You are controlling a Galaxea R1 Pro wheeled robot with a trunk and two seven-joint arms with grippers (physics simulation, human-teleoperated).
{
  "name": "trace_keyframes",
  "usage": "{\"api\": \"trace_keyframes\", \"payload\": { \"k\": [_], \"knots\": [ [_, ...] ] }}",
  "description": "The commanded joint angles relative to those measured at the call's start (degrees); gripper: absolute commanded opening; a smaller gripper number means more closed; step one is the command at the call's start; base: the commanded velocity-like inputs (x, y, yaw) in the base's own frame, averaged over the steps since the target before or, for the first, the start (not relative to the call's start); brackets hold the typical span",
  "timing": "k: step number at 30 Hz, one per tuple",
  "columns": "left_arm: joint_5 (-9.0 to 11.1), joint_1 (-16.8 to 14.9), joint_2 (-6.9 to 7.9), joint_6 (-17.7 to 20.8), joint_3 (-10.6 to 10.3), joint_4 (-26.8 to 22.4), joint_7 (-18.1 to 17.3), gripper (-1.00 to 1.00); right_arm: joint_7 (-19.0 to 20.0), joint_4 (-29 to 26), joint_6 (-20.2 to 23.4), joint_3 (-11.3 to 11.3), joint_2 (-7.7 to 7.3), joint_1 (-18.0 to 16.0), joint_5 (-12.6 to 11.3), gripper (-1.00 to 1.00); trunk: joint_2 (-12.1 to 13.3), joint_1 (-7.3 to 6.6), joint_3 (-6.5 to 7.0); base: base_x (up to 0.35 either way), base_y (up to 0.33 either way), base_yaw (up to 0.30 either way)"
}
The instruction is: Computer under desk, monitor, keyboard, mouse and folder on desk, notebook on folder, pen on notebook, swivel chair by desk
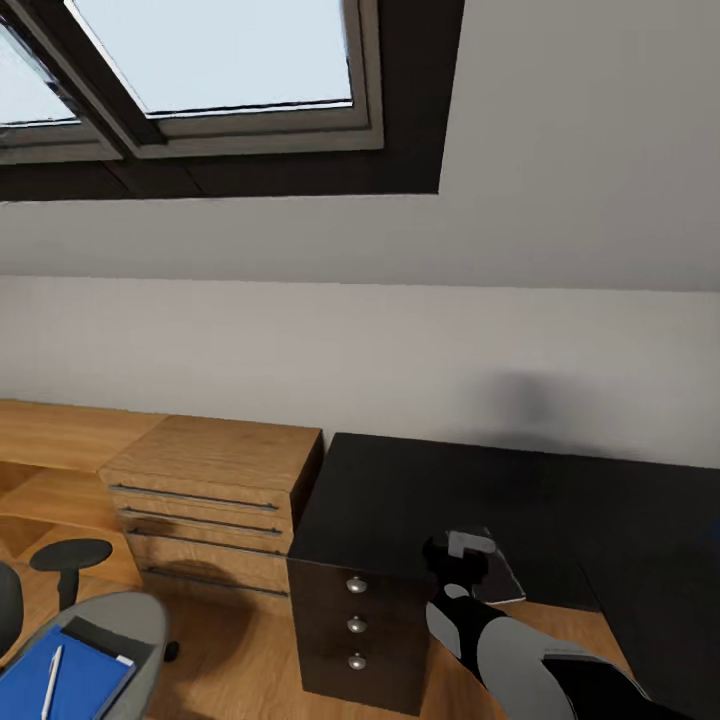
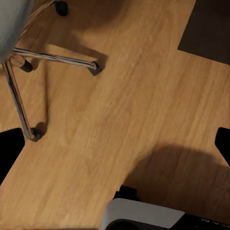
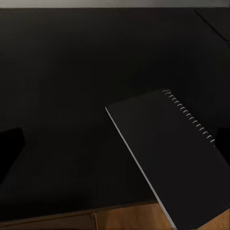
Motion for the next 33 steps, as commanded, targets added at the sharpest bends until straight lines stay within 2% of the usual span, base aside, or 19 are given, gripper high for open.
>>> {"api": "trace_keyframes", "payload": {
  "k": [1, 4, 7, 17, 22, 33],
  "knots": [
    [-0.2, 0.0, -0.06, -0.1, 0.3, -0.1, 0.0, 1.0, 0.0, 0.3, -0.3, -0.5, 0.02, 0.0, 1.0, 1.0, -0.1, 0.02, -0.09, 0.0, 0.0, 0.278],
    [-0.2, 0.0, -0.06, -0.1, 0.3, -0.1, 0.0, 1.0, 0.8, 0.6, -0.5, -0.4, 0.02, 0.0, 2.3, 1.0, -0.1, 0.02, -0.09, 0.0, 0.0, 0.278],
    [-0.2, 0.0, -0.06, -0.1, 0.3, -0.1, 0.0, 1.0, 3.2, 1.0, -0.7, -0.4, 0.02, 0.0, 3.4, 1.0, -0.1, 0.02, -0.09, 0.0, 0.0, 0.278],
    [-0.2, 0.0, -0.03, -0.1, 0.3, -0.1, 0.0, 1.0, 7.6, 1.7, -0.8, -0.5, 0.02, 0.0, 4.8, 1.0, -0.1, 0.02, -0.09, 0.0, 0.0, 0.278],
    [-0.2, 0.0, -0.03, -0.1, 0.3, -0.1, 0.0, 1.0, 8.8, 1.8, -0.8, -0.5, 0.02, 0.0, 6.2, 1.0, -0.1, 0.02, -0.09, 0.0, 0.0, 0.278],
    [-0.2, 0.0, 0.02, -0.1, 0.3, -0.1, 0.0, 1.0, 9.0, 1.8, -2.1, -0.6, 0.02, 1.3, 7.2, 1.0, -0.1, 0.02, -0.09, -0.044, 0.0, 0.278]
  ]
}}
